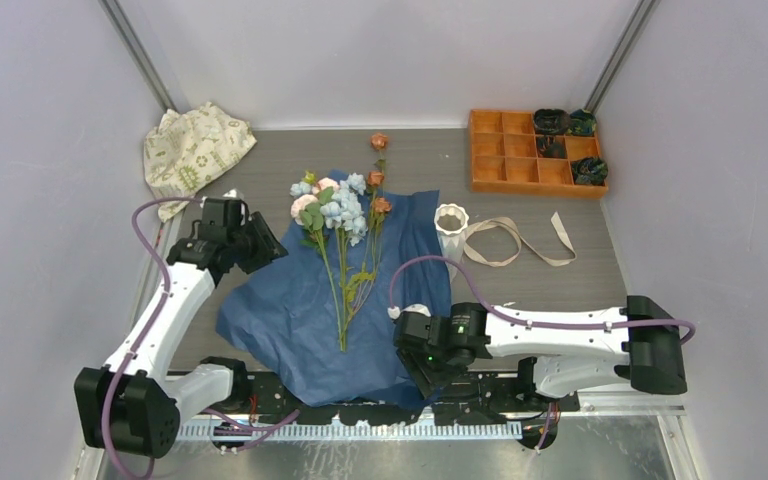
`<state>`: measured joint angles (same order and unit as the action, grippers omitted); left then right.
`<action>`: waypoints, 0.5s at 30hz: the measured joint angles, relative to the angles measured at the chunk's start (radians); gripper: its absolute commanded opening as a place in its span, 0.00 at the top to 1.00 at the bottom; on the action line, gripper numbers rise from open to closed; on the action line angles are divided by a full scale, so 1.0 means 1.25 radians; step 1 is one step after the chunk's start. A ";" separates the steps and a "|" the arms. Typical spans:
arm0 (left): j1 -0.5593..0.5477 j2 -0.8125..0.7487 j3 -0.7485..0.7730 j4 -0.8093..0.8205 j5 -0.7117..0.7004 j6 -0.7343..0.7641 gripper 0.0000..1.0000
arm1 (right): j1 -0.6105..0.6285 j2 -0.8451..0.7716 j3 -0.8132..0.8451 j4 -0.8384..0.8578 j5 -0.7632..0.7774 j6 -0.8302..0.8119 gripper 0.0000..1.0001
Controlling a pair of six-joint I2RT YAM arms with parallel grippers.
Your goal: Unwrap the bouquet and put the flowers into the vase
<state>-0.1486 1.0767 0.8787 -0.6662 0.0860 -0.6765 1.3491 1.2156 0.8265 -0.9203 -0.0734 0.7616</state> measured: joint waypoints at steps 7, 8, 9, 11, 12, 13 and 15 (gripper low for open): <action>-0.036 0.000 -0.064 0.049 0.065 -0.003 0.56 | 0.000 -0.011 -0.016 -0.018 0.047 0.026 0.44; -0.056 0.000 -0.067 0.056 0.071 -0.003 0.56 | 0.000 -0.017 -0.006 -0.027 0.058 0.028 0.44; -0.076 0.000 -0.067 0.062 0.077 -0.003 0.56 | 0.000 -0.024 0.006 -0.036 0.069 0.031 0.44; -0.115 -0.001 -0.069 0.079 0.089 -0.005 0.56 | 0.000 -0.037 0.018 -0.046 0.083 0.038 0.44; -0.130 -0.003 -0.073 0.089 0.096 -0.008 0.56 | 0.000 -0.045 0.018 -0.052 0.089 0.045 0.44; -0.148 -0.005 -0.081 0.104 0.105 -0.015 0.56 | 0.000 -0.056 0.013 -0.067 0.097 0.053 0.44; -0.183 -0.009 -0.104 0.131 0.125 -0.025 0.56 | 0.000 -0.070 0.007 -0.088 0.109 0.067 0.43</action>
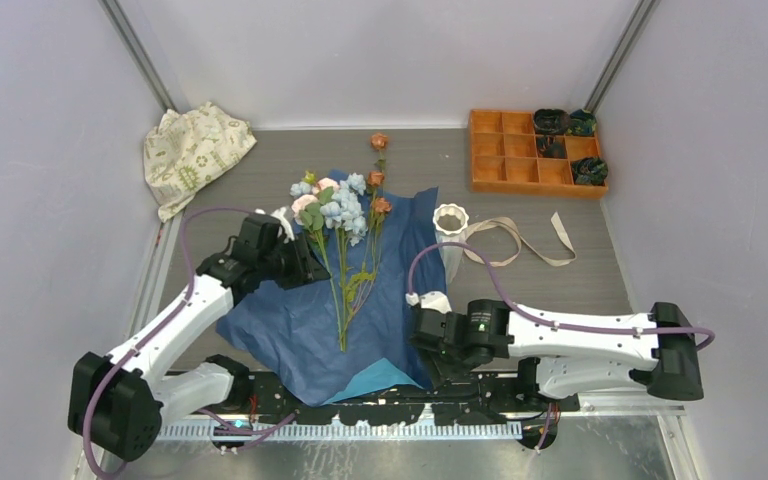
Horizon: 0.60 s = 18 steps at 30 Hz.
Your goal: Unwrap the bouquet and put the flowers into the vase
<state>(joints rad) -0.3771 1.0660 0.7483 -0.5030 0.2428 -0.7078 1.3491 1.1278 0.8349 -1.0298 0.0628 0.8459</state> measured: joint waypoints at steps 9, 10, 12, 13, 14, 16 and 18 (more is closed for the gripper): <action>-0.122 0.023 -0.091 0.101 0.038 -0.059 0.58 | 0.000 -0.049 0.189 -0.138 0.219 0.056 0.28; -0.129 0.031 -0.094 0.113 0.038 -0.063 0.58 | 0.000 -0.048 0.219 -0.146 0.247 0.060 0.27; -0.139 0.046 -0.095 0.131 0.037 -0.071 0.59 | 0.000 -0.040 0.248 -0.157 0.293 0.066 0.27; -0.143 0.054 -0.095 0.140 0.036 -0.075 0.60 | 0.000 -0.031 0.251 -0.162 0.309 0.068 0.27; -0.143 0.058 -0.095 0.146 0.035 -0.077 0.60 | -0.002 -0.016 0.251 -0.169 0.327 0.069 0.27; -0.144 0.062 -0.095 0.149 0.027 -0.080 0.61 | -0.009 0.022 0.248 -0.181 0.356 0.071 0.27; -0.144 0.061 -0.095 0.149 0.009 -0.081 0.61 | -0.019 0.066 0.237 -0.177 0.378 0.072 0.28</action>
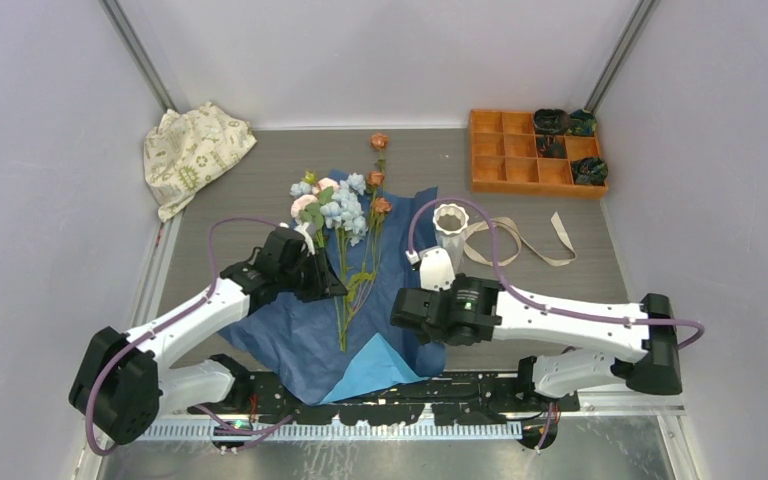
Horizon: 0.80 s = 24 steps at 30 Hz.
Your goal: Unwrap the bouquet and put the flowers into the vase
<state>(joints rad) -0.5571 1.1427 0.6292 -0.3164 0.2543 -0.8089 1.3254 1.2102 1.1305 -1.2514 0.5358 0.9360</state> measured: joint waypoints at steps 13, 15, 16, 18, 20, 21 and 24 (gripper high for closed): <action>0.000 -0.058 0.003 -0.069 -0.115 -0.002 0.61 | -0.208 0.089 -0.117 0.269 -0.089 -0.119 0.53; 0.000 -0.061 0.004 -0.078 -0.125 -0.002 0.61 | -0.209 0.128 -0.117 0.318 -0.123 -0.138 0.67; 0.000 -0.061 0.005 -0.083 -0.128 -0.002 0.61 | -0.209 0.153 -0.116 0.339 -0.140 -0.145 0.73; 0.000 -0.061 0.006 -0.089 -0.135 -0.002 0.61 | -0.209 0.205 -0.110 0.378 -0.171 -0.157 0.81; 0.000 -0.061 0.007 -0.094 -0.144 -0.001 0.61 | -0.209 0.257 -0.100 0.408 -0.194 -0.168 0.85; 0.000 -0.062 0.007 -0.098 -0.150 0.000 0.61 | -0.209 0.282 -0.092 0.420 -0.202 -0.174 0.87; 0.000 -0.069 0.007 -0.111 -0.172 0.001 0.61 | -0.211 0.353 -0.050 0.439 -0.219 -0.190 0.92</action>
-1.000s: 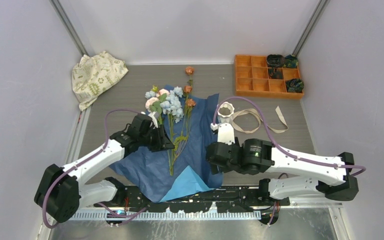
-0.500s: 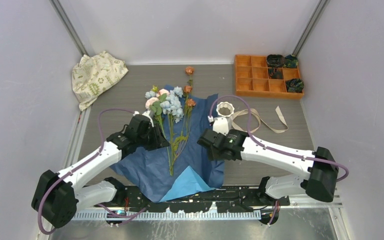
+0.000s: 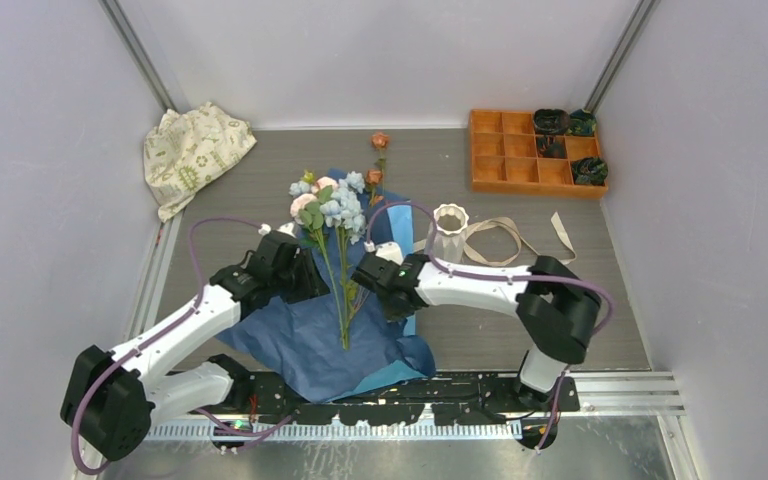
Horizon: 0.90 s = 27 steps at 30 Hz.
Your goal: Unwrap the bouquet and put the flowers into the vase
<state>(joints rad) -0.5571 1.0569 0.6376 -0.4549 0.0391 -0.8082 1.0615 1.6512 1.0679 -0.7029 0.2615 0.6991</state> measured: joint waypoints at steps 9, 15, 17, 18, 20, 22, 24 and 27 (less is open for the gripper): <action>0.044 -0.032 0.000 -0.029 -0.063 0.000 0.61 | -0.065 0.186 0.156 0.033 -0.017 -0.049 0.99; 0.082 -0.021 0.000 -0.029 -0.076 0.003 0.61 | -0.116 0.274 0.267 0.028 -0.032 -0.075 0.99; 0.087 -0.011 0.001 -0.029 -0.082 0.004 0.61 | -0.131 0.304 0.310 0.029 -0.033 -0.083 0.99; 0.087 -0.005 0.003 -0.029 -0.085 0.006 0.61 | -0.141 0.323 0.338 0.029 -0.035 -0.088 0.99; 0.091 0.007 0.012 -0.029 -0.089 0.009 0.61 | -0.157 0.350 0.380 0.028 -0.034 -0.097 0.99; 0.092 0.019 0.023 -0.028 -0.089 0.011 0.61 | -0.173 0.379 0.425 0.024 -0.032 -0.107 0.94; 0.092 0.031 0.031 -0.022 -0.088 0.015 0.61 | -0.182 0.398 0.455 0.021 -0.031 -0.117 0.77; 0.092 0.054 0.033 -0.005 -0.078 0.019 0.61 | -0.193 0.399 0.463 0.015 -0.024 -0.124 0.54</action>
<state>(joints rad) -0.4427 1.1244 0.6788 -0.4618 -0.0582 -0.7849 0.8207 2.1502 1.6466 -0.6846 0.2310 0.5446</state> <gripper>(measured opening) 0.387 0.254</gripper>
